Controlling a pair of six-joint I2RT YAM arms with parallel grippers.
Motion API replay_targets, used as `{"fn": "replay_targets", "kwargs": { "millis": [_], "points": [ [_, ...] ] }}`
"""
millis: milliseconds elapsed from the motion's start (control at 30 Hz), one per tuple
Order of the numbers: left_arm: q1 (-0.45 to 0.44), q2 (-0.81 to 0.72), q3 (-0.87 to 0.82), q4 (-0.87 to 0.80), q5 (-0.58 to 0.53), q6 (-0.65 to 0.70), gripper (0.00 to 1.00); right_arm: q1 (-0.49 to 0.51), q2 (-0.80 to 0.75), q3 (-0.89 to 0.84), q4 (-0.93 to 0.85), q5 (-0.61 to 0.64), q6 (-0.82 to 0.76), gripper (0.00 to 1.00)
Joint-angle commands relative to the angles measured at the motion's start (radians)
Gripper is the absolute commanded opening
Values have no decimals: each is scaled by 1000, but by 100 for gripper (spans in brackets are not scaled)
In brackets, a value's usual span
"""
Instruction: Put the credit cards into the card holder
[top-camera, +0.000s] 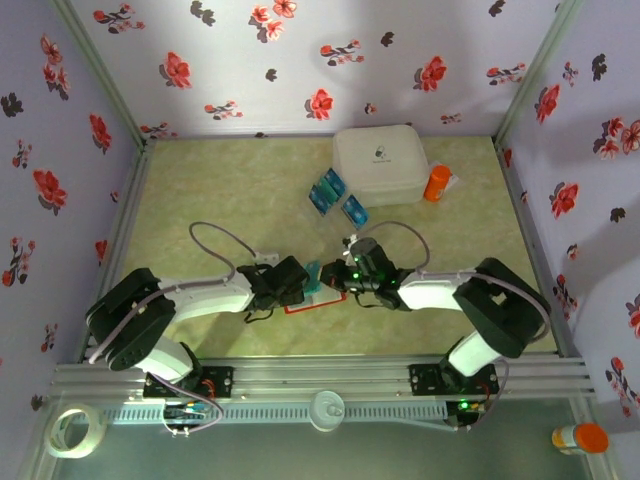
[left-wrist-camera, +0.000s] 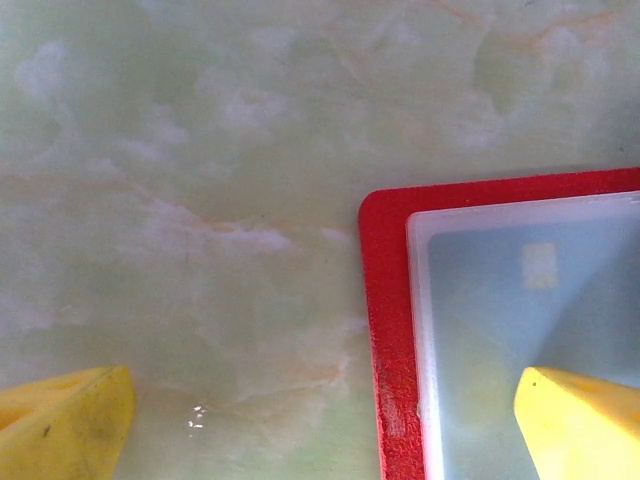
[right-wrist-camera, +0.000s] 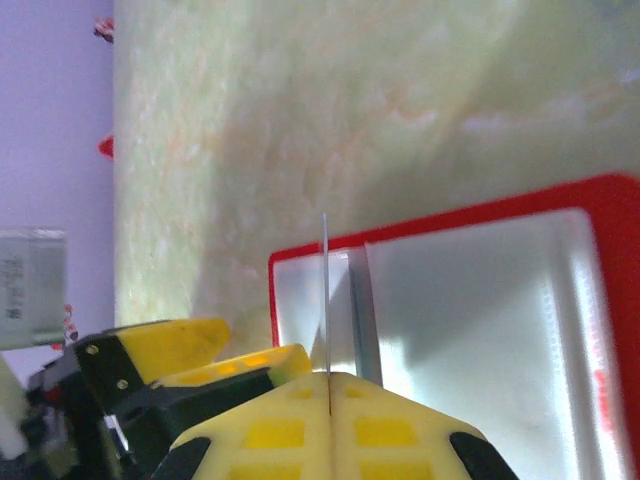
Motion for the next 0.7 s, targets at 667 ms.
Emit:
{"fn": "replay_targets", "kwargs": {
  "millis": [667],
  "points": [
    [-9, -10, -34, -55, -10, 12, 98, -76, -16, -85, 190, -79, -68, 0]
  ]
}}
